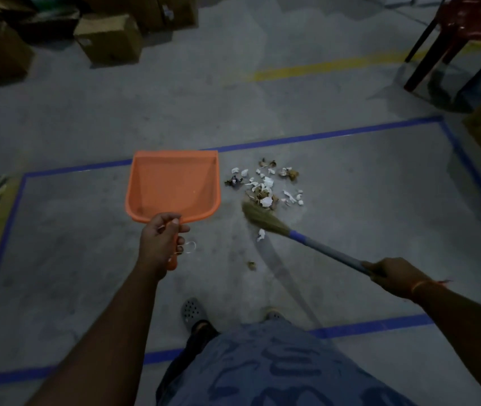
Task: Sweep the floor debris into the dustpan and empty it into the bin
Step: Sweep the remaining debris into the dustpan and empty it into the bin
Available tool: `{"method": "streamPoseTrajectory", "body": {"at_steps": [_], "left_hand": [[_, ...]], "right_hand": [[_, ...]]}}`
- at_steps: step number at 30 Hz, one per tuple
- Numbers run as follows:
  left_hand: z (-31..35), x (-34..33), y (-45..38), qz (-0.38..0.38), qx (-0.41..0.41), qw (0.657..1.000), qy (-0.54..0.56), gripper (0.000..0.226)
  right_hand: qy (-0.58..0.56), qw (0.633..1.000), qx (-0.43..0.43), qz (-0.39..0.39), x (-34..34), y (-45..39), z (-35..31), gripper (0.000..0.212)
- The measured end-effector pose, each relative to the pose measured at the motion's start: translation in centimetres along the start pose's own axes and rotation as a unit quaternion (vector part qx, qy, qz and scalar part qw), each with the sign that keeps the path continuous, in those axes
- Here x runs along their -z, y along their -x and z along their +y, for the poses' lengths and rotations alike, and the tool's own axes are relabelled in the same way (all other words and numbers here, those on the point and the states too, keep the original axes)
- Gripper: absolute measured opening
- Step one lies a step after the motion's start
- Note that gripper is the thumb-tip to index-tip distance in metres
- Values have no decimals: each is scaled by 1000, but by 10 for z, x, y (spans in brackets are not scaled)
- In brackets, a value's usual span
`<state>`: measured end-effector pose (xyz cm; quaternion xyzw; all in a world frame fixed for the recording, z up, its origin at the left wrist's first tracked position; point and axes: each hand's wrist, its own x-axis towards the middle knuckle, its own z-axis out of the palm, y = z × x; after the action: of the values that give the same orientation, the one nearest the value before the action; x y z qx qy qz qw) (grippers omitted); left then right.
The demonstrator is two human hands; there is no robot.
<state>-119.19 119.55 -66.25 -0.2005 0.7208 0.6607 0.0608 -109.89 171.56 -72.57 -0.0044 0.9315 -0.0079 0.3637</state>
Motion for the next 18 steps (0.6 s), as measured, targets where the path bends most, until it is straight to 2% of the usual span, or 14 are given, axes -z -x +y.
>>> {"method": "streamPoseTrajectory", "body": {"at_steps": [4, 8, 12, 18], "left_hand": [[1, -17, 13, -5, 2, 1000, -4, 13], [3, -24, 25, 0, 3, 1000, -12, 13], [8, -27, 34, 1, -2, 1000, -23, 12], [16, -31, 33, 1, 0, 999, -37, 13]], "right_hand": [[38, 998, 41, -37, -13, 8, 30, 47], [46, 996, 45, -61, -27, 3, 45, 43], [56, 997, 19, -49, -29, -7, 56, 39], [-17, 999, -44, 18, -8, -20, 53, 35]]}}
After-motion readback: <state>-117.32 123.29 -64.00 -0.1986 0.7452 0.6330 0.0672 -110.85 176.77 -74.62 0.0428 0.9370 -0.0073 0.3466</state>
